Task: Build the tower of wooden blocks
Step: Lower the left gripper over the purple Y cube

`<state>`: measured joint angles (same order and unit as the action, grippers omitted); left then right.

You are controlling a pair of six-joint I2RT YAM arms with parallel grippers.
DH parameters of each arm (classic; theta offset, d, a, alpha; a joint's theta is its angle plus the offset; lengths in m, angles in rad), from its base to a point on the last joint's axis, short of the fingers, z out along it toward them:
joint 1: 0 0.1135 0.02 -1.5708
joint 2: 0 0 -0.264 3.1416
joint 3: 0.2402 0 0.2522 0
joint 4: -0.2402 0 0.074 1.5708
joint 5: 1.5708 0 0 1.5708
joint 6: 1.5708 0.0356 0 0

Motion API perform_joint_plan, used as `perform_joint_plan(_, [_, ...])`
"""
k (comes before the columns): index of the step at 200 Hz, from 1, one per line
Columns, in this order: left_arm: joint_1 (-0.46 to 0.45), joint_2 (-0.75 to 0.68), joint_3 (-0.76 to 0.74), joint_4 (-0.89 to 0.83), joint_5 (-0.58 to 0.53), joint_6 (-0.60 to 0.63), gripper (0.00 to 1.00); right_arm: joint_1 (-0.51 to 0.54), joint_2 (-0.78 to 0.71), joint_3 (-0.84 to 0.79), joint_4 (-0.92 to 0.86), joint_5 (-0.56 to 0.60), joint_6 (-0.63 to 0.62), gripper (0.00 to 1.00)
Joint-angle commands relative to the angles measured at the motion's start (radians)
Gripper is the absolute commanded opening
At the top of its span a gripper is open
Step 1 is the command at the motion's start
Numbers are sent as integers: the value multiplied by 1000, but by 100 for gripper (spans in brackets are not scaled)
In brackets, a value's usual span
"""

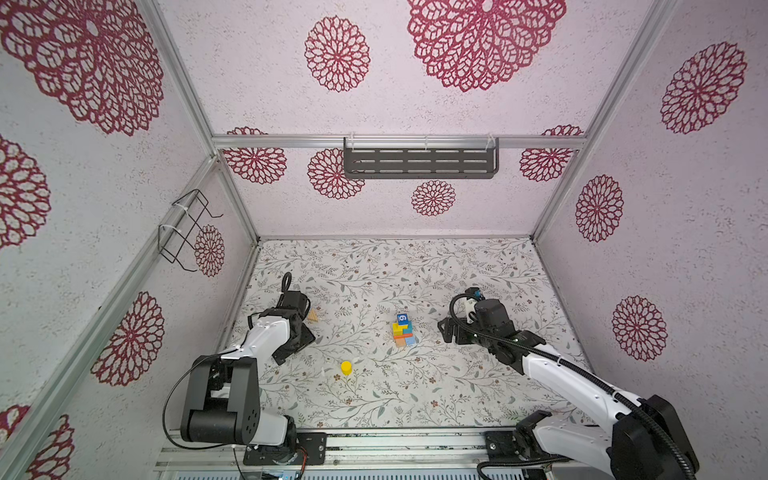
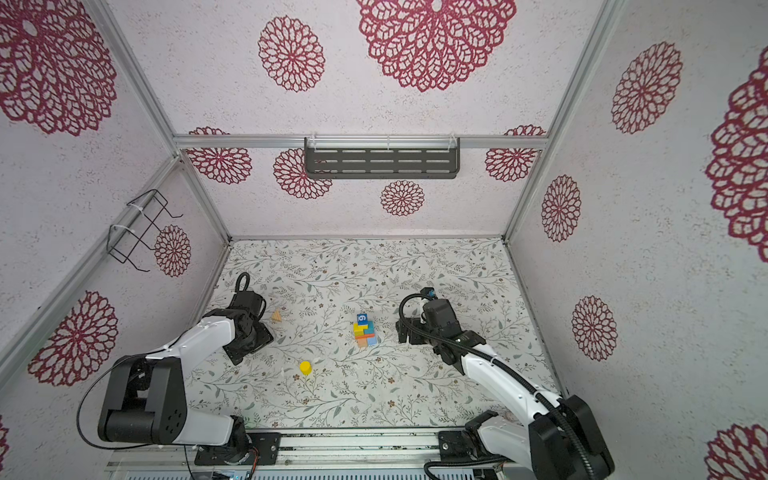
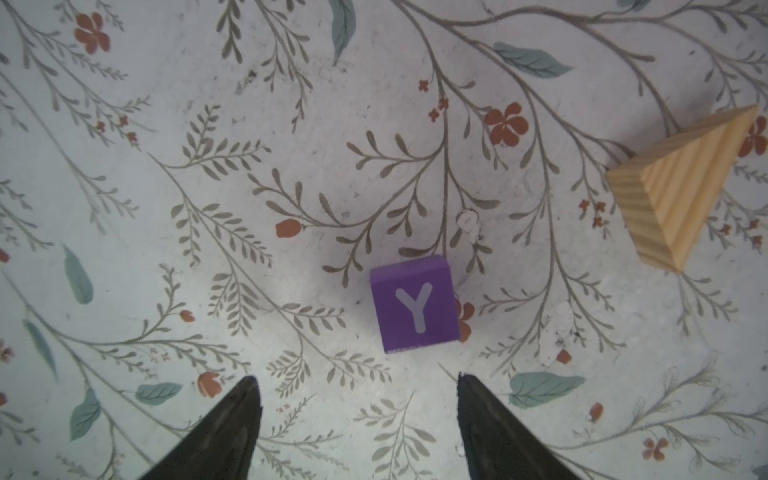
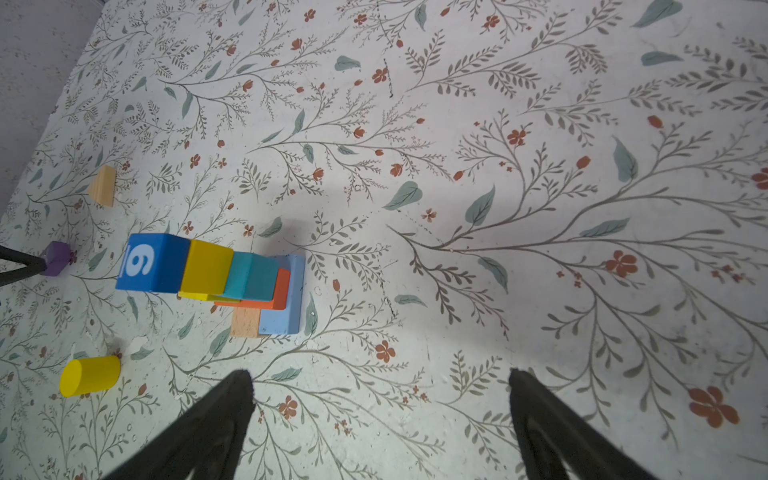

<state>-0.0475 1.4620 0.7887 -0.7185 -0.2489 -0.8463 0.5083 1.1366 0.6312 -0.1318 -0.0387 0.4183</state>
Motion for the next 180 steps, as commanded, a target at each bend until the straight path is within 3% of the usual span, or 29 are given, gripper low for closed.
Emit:
perform_joint_plan(1, [21, 23, 21, 24, -11, -31, 76, -7, -30, -1, 18, -3, -9, 99])
perform_joint_plan(180, [29, 124, 90, 57, 1, -59, 68, -10, -32, -4, 24, -2, -10, 99])
